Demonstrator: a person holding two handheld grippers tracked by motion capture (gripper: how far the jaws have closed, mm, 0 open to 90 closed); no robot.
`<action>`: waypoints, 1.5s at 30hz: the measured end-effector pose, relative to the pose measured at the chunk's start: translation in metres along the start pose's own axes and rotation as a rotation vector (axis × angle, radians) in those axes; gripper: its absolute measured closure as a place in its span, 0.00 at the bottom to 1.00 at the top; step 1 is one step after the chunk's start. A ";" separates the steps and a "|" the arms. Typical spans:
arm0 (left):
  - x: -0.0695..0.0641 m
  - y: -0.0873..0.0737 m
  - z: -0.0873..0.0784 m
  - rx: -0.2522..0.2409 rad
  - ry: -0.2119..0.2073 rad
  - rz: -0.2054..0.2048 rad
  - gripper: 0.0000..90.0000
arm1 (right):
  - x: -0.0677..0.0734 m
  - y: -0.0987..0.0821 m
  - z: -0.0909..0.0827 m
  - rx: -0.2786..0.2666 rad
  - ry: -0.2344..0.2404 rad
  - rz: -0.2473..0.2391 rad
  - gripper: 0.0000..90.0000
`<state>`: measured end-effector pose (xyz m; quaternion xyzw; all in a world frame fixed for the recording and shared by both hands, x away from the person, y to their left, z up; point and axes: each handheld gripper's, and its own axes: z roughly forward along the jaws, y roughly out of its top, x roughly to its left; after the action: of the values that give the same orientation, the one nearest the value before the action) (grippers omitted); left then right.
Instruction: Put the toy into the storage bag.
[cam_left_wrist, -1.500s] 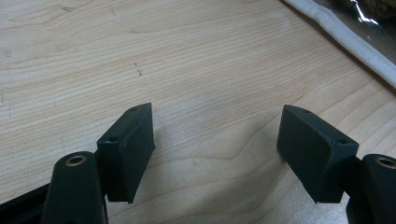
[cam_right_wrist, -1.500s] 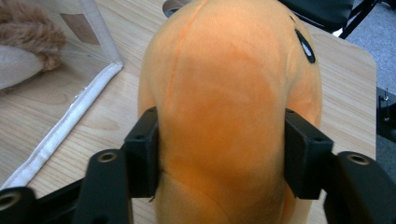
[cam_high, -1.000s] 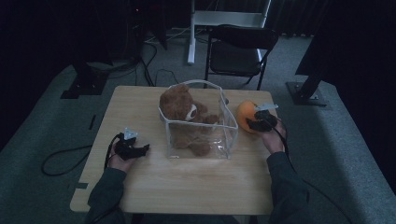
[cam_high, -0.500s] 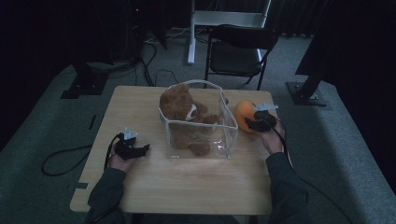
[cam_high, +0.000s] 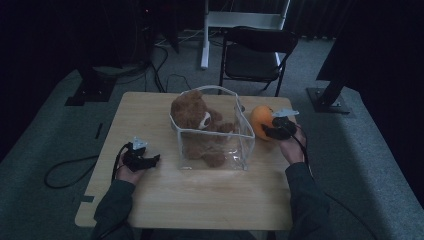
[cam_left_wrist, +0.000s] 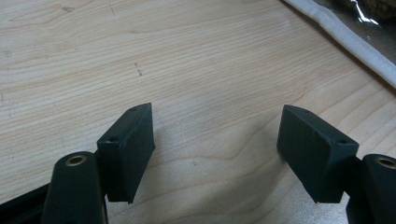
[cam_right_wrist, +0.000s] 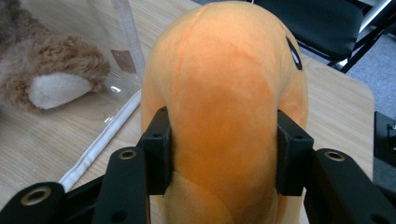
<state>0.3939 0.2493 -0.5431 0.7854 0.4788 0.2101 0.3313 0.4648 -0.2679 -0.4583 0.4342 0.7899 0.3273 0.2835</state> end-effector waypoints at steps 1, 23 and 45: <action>0.000 0.000 0.000 0.001 0.001 0.001 0.31 | 0.000 0.001 -0.001 -0.003 -0.002 -0.005 0.56; 0.000 0.000 0.000 0.000 0.000 0.000 0.31 | 0.008 0.017 -0.019 -0.038 0.031 -0.024 0.56; 0.000 0.000 0.000 0.001 0.000 0.000 0.31 | 0.010 0.036 -0.041 -0.072 0.018 -0.054 0.55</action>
<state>0.3940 0.2493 -0.5431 0.7854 0.4790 0.2100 0.3310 0.4484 -0.2549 -0.4067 0.3992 0.7918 0.3514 0.3004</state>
